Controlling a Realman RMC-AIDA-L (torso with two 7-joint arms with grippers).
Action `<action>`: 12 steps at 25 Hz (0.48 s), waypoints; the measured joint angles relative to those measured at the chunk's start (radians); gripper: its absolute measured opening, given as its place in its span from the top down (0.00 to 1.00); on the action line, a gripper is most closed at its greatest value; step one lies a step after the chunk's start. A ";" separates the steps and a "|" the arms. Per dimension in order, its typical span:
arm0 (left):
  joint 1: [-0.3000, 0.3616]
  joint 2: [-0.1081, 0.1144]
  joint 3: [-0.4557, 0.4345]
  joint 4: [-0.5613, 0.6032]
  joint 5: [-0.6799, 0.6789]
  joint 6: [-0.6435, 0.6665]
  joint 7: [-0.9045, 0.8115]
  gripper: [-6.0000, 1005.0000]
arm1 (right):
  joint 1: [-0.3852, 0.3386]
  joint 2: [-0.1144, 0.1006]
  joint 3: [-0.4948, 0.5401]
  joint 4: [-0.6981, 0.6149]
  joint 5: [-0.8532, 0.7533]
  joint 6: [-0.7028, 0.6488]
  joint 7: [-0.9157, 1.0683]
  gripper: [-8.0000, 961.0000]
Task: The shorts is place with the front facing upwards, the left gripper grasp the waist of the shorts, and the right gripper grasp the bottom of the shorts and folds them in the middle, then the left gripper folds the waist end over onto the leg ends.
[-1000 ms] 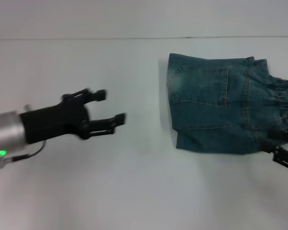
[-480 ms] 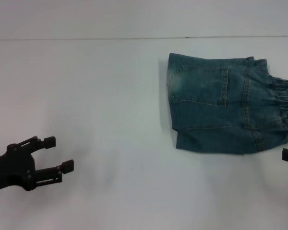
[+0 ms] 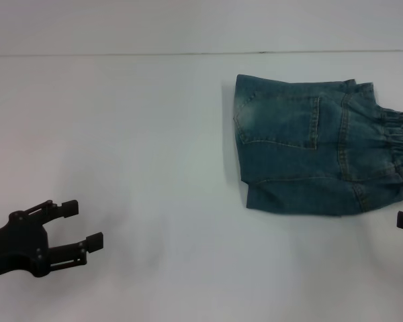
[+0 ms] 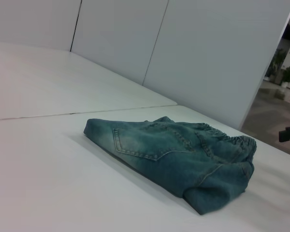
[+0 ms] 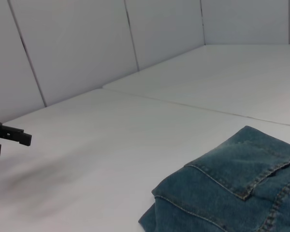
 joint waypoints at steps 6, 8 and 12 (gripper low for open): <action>-0.003 -0.004 0.001 -0.014 0.001 -0.001 0.000 0.09 | 0.000 0.000 -0.006 -0.001 -0.001 0.001 -0.011 0.01; -0.004 -0.005 0.003 -0.017 0.001 -0.001 0.000 0.09 | 0.000 0.000 -0.009 -0.001 -0.005 -0.002 -0.012 0.01; -0.004 -0.005 0.011 -0.018 0.002 0.010 0.000 0.09 | 0.006 -0.001 -0.010 -0.001 -0.023 -0.007 -0.012 0.01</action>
